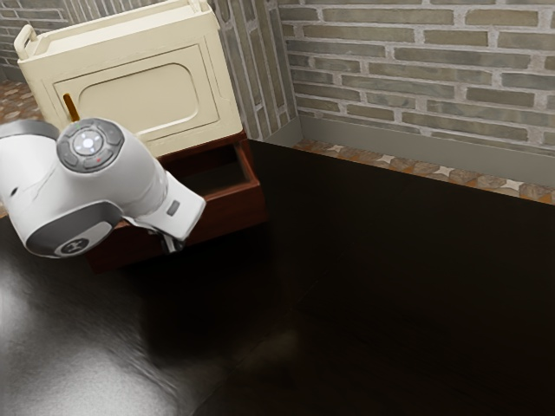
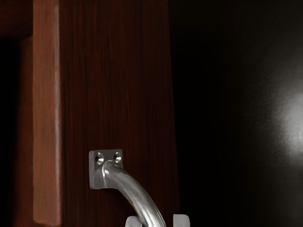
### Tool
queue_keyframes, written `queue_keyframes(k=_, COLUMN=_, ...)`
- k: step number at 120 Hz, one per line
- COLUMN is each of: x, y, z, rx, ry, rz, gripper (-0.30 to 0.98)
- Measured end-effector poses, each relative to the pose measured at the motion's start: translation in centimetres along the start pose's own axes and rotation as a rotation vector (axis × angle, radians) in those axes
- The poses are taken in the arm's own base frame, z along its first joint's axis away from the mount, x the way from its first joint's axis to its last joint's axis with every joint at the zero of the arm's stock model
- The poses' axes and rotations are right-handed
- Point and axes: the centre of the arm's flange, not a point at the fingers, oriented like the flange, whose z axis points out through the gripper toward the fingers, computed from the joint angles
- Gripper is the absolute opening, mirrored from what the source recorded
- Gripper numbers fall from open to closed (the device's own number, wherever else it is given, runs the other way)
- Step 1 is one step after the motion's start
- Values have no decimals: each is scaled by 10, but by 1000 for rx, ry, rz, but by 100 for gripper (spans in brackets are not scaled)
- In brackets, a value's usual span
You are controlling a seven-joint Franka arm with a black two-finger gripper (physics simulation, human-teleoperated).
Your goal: Pull the drawer handle with one arm to open the drawer
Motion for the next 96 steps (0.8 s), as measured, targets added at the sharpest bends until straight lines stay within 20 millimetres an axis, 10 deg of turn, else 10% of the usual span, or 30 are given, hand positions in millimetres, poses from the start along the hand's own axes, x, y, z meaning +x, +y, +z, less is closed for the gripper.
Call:
queue_keyframes(k=75, x=2, y=29, z=-33, rx=5, ry=9, rz=-3, gripper=-6)
queue_keyframes(k=85, x=4, y=30, z=-38, rx=13, ry=11, rz=2, gripper=10)
queue_keyframes(k=96, x=31, y=19, z=-96, rx=41, ry=68, rz=-21, gripper=29)
